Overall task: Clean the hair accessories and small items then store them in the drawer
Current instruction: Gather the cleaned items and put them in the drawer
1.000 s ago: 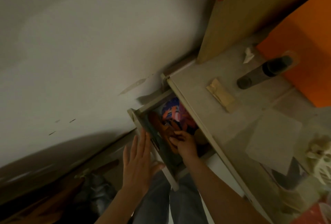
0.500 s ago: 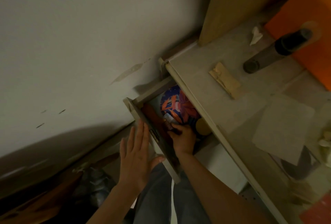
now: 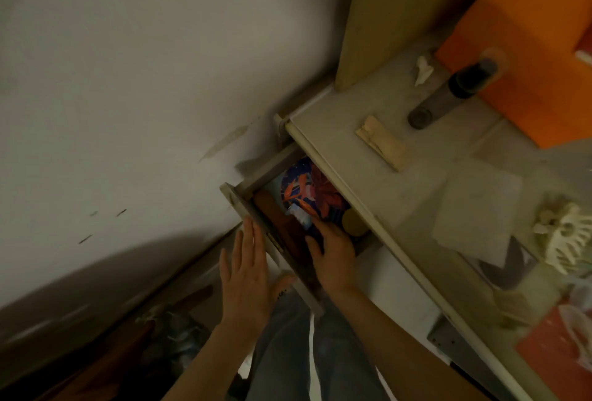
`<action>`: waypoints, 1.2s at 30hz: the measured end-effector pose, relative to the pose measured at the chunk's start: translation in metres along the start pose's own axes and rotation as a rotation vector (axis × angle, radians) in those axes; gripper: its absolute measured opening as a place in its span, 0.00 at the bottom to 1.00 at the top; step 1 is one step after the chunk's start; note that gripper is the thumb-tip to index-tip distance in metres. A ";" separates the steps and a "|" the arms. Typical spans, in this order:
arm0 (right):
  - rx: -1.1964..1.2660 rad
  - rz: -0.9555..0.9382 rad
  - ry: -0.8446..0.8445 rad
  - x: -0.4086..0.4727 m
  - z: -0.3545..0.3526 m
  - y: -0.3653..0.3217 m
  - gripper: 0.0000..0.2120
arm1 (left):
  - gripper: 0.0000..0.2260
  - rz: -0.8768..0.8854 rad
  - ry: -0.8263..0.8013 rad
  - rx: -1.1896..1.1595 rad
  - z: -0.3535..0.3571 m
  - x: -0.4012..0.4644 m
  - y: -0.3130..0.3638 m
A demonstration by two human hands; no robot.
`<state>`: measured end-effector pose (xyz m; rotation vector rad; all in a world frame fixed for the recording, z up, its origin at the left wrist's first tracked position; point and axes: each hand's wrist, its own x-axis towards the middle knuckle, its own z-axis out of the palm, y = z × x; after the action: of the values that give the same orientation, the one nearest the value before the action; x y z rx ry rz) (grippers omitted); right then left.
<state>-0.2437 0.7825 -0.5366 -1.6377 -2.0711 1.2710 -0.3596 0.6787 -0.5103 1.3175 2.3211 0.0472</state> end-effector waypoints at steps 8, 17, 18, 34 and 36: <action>-0.183 -0.007 0.057 -0.071 -0.011 0.006 0.38 | 0.41 0.049 -0.112 0.113 -0.024 0.002 0.001; -0.428 -0.052 0.110 -0.091 0.001 0.012 0.45 | 0.39 0.147 -0.102 0.152 -0.026 0.005 -0.006; -0.443 -0.083 0.132 -0.091 0.002 0.014 0.44 | 0.41 0.143 -0.097 0.155 -0.026 0.005 -0.005; -0.259 -0.117 0.451 -0.076 -0.002 0.037 0.23 | 0.39 0.296 0.045 0.203 -0.017 0.029 0.008; -0.235 -0.118 0.473 -0.067 -0.009 0.041 0.21 | 0.39 0.327 0.050 0.220 -0.017 0.038 0.010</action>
<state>-0.1854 0.7288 -0.5382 -1.6750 -2.0263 0.5461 -0.3751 0.7185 -0.5066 1.8154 2.1749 -0.0734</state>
